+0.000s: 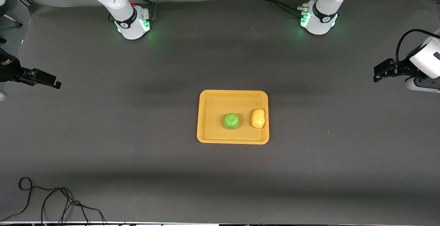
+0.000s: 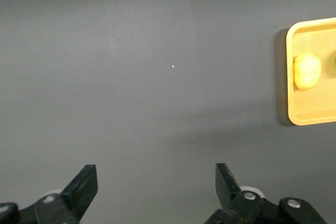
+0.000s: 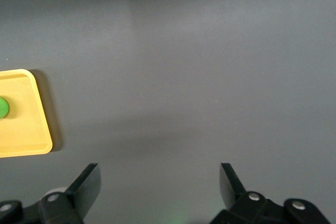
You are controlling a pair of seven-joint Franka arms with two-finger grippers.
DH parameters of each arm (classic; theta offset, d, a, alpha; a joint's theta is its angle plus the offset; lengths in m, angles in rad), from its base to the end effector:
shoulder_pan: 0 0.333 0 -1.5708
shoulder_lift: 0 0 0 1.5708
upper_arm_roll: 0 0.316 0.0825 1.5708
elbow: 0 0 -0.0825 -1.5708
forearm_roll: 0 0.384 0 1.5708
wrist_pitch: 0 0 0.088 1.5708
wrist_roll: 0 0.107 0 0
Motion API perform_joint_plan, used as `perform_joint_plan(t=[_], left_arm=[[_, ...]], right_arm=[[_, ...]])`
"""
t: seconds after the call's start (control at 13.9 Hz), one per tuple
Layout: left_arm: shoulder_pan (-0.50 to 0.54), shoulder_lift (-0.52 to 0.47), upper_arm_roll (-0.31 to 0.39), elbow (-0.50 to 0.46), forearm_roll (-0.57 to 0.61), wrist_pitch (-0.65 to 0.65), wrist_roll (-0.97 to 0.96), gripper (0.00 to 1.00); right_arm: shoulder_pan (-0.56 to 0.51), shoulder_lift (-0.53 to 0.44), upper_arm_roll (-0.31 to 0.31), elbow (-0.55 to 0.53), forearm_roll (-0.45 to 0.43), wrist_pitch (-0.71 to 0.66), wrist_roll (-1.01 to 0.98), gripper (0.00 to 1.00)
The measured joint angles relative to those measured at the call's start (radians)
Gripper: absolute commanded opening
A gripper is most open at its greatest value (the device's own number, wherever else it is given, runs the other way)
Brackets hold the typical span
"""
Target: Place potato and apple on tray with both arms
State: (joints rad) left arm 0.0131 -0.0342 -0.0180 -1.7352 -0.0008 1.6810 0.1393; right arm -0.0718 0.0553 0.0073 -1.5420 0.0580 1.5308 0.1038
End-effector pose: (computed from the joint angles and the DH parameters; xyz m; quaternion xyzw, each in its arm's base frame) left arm 0.5489 -0.0029 0.5748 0.9974 -0.0720 -0.0100 0.0008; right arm 0.5658 -0.0302 0.6038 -0.9955 0.0838 0.0338 0.0285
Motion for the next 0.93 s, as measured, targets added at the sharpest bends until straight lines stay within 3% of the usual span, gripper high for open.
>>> perform_joint_plan(t=[0.93], left_arm=[[0.001, 0.004, 0.003, -0.01, 0.001, 0.0, 0.0, 1.0]], right_arm=[[0.006, -0.004, 0.016, -0.032, -0.049, 0.019, -0.083, 1.0]])
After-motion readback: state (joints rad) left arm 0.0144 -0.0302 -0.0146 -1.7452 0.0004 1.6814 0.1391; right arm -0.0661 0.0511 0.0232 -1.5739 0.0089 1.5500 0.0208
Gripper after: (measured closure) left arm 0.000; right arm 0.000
